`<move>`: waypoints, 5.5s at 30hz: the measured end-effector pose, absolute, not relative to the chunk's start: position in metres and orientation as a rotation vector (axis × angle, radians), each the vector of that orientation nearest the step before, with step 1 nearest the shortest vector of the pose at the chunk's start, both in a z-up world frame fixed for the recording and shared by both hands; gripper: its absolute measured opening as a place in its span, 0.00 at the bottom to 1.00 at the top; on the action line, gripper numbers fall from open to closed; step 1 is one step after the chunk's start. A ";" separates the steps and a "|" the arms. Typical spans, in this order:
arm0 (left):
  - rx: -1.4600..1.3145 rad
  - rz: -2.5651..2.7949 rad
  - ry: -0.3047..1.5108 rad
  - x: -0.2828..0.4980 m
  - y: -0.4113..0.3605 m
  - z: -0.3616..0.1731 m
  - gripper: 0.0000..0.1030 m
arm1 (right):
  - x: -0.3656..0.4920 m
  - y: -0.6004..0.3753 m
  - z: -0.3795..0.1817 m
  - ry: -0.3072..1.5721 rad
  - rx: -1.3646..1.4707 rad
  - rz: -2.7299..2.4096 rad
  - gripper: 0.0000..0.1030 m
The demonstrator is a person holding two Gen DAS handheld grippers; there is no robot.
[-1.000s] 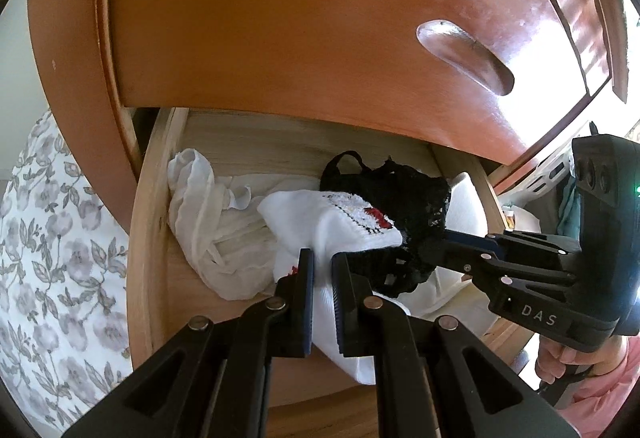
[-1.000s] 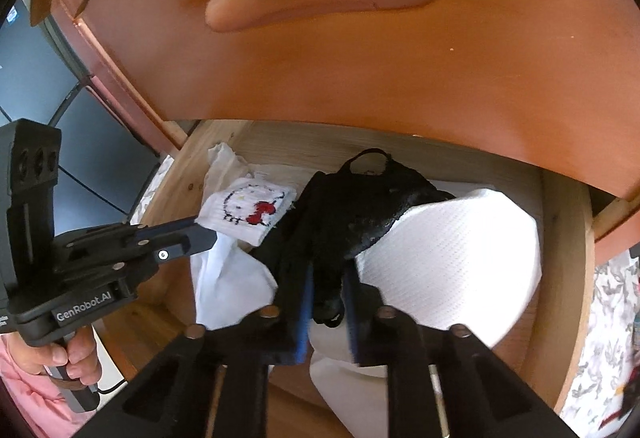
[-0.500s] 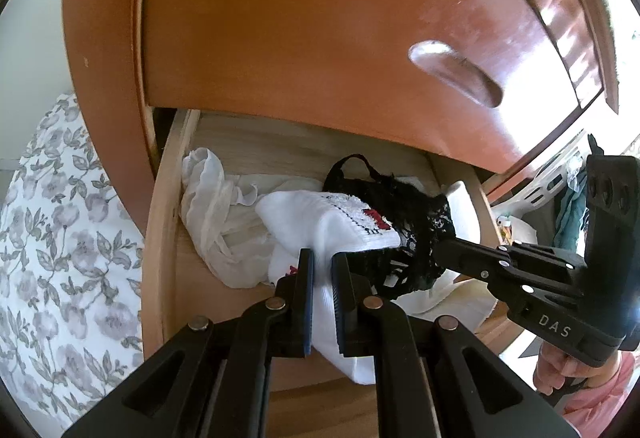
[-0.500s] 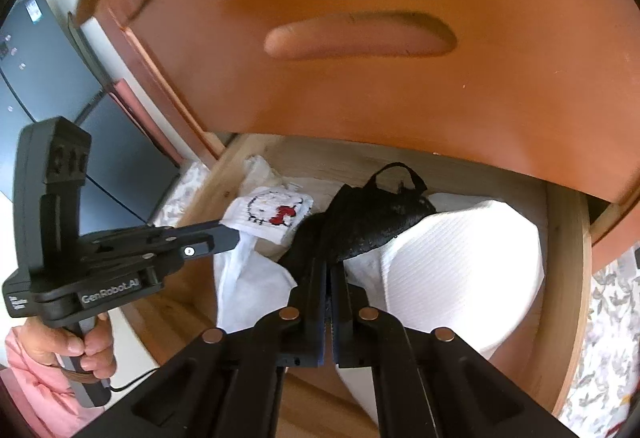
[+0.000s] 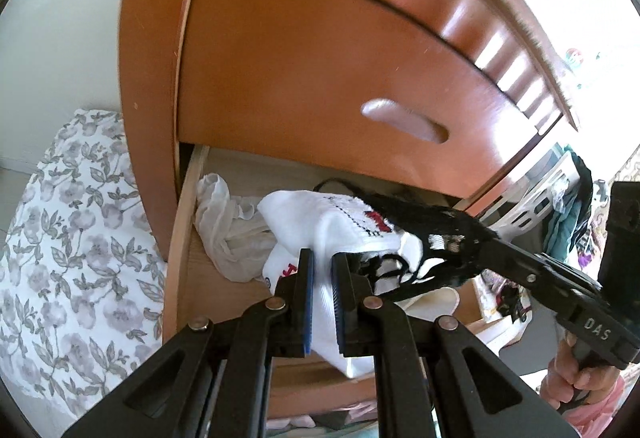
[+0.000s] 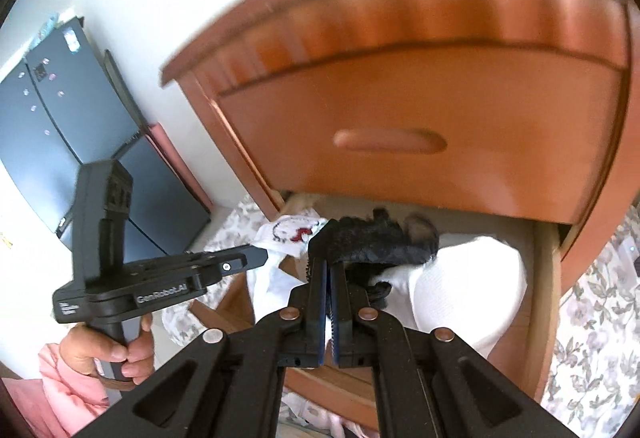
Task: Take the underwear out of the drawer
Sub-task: 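Lift the white sock and black lace item up out of the drawer, then carry the white sock and black lace item toward the bedspread, then lower both held items onto the bedspread and open both tools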
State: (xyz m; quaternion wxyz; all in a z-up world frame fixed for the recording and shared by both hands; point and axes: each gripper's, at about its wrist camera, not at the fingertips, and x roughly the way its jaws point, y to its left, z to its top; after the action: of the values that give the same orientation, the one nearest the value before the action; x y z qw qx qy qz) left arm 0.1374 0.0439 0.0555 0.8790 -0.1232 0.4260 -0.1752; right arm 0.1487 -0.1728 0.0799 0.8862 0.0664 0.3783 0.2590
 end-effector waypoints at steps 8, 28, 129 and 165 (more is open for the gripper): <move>-0.289 -0.349 0.835 0.114 0.051 0.074 0.08 | 0.111 -0.186 0.117 0.692 0.151 0.537 0.02; -0.314 -0.344 0.709 0.038 0.060 0.131 0.08 | 0.023 -0.214 0.184 0.518 0.172 0.482 0.01; -0.285 -0.339 1.221 0.032 0.009 -0.036 0.56 | 0.027 -0.221 -0.014 1.132 0.197 0.301 0.05; -0.289 -0.145 1.245 0.039 0.035 -0.055 1.00 | 0.030 -0.227 -0.031 1.166 0.118 0.191 1.00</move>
State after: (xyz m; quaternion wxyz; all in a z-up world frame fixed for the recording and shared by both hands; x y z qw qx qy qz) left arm 0.0390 0.0347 -0.0545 0.8003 -0.1347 0.5804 -0.0678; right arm 0.0304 -0.2273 -0.0311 0.8290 0.0555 0.5492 0.0898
